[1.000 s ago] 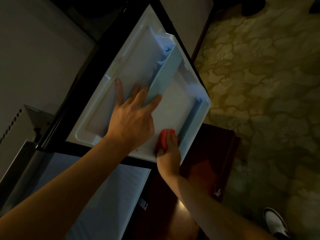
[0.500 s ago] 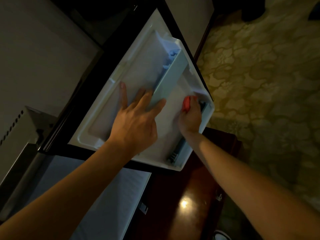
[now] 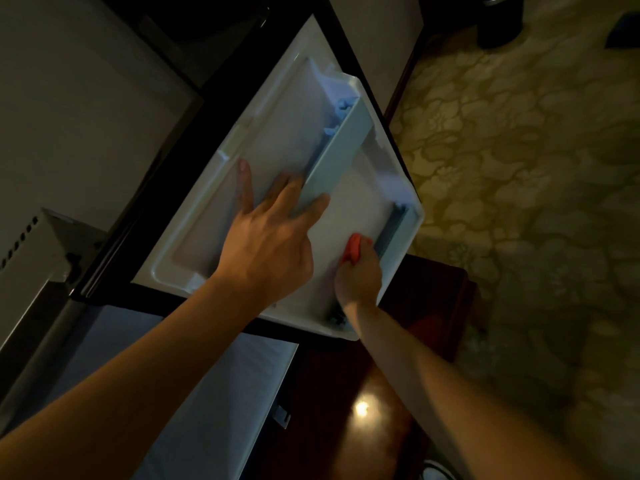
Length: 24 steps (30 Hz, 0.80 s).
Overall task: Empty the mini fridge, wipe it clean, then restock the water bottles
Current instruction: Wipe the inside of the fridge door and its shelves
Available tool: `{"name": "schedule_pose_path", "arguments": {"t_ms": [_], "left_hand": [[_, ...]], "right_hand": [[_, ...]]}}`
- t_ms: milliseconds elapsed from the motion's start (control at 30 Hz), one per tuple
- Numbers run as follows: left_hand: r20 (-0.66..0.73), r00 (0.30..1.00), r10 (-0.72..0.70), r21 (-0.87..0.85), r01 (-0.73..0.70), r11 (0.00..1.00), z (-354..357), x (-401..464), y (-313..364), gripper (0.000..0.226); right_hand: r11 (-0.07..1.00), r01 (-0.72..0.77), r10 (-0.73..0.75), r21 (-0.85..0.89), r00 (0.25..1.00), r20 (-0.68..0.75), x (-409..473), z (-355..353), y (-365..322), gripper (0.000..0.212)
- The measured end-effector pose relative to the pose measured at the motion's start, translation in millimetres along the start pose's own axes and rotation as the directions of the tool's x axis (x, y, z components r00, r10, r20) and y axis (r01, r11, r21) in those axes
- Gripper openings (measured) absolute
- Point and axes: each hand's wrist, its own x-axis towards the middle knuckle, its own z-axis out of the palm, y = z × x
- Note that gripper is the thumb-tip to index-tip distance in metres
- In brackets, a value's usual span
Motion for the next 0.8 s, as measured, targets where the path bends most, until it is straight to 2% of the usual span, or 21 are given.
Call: {"name": "schedule_pose_path", "arguments": {"t_ms": [67, 167, 233, 400, 467, 600, 700, 800], "left_hand": [[-0.006, 1.000, 0.001, 0.001, -0.001, 1.000, 1, 0, -1, 0.054], [-0.013, 1.000, 0.010, 0.001, -0.010, 1.000, 0, -1, 0, 0.054], [-0.025, 0.999, 0.024, 0.000, -0.024, 1.000, -1, -3, 1, 0.053], [-0.063, 0.996, 0.066, -0.008, -0.066, 0.998, -4, -8, 3, 0.051], [-0.079, 0.994, 0.078, -0.019, -0.080, 0.997, -4, -9, 4, 0.051], [-0.086, 0.993, 0.076, -0.039, -0.079, 0.996, -4, -10, 4, 0.051], [-0.084, 0.994, 0.075, -0.047, -0.079, 0.996, -4, -10, 4, 0.050], [-0.077, 0.995, 0.067, -0.045, -0.071, 0.996, -4, -9, 2, 0.050]], "right_hand": [[0.999, -0.044, 0.044, 0.017, 0.999, -0.010, -20, 10, 9, 0.027], [0.998, -0.054, 0.055, -0.040, 0.998, 0.024, -37, 17, 17, 0.049], [0.998, -0.038, 0.039, -0.056, 0.999, 0.029, -39, 17, 18, 0.055], [0.999, -0.016, 0.018, 0.039, 0.998, -0.063, -28, 9, 17, 0.051], [1.000, -0.008, 0.011, 0.024, 0.995, -0.096, -12, 2, 9, 0.050], [0.993, 0.087, -0.101, -0.076, 0.976, -0.193, 36, -13, -15, 0.019], [0.989, 0.120, -0.138, -0.086, 0.956, -0.258, 68, -28, -36, 0.028], [0.993, 0.070, -0.093, -0.093, 0.960, -0.265, 77, -31, -41, 0.030]]}}
